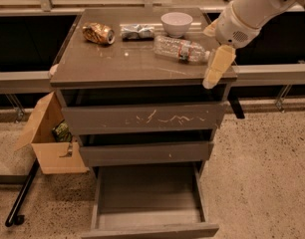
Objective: Place water bottle into bottom drawer
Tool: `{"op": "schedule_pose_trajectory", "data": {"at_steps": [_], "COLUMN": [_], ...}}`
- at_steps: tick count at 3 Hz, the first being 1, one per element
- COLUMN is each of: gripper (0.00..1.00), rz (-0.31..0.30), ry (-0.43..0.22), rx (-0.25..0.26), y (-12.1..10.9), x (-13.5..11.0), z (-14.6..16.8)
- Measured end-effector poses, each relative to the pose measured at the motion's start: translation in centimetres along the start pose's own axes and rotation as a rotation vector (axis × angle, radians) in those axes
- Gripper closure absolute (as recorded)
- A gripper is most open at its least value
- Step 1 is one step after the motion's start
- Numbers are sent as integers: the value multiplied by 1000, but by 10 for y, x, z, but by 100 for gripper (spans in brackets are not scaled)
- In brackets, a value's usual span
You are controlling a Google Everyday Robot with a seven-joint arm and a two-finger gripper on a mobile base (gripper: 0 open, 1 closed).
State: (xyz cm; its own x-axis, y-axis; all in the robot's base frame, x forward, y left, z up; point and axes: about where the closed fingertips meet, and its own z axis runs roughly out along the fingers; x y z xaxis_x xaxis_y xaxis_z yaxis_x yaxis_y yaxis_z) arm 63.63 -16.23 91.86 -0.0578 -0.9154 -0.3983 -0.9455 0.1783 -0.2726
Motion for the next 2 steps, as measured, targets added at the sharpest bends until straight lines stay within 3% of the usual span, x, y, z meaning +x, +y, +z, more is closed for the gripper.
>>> {"op": "schedule_pose_trajectory", "data": {"at_steps": [1,2], "gripper": [0,0], "rz": [-1,20], "ry": [-44,-88], "rx": [12,68], "y": [-29,-69], "x": [-2,-2], "z": [19,33]}}
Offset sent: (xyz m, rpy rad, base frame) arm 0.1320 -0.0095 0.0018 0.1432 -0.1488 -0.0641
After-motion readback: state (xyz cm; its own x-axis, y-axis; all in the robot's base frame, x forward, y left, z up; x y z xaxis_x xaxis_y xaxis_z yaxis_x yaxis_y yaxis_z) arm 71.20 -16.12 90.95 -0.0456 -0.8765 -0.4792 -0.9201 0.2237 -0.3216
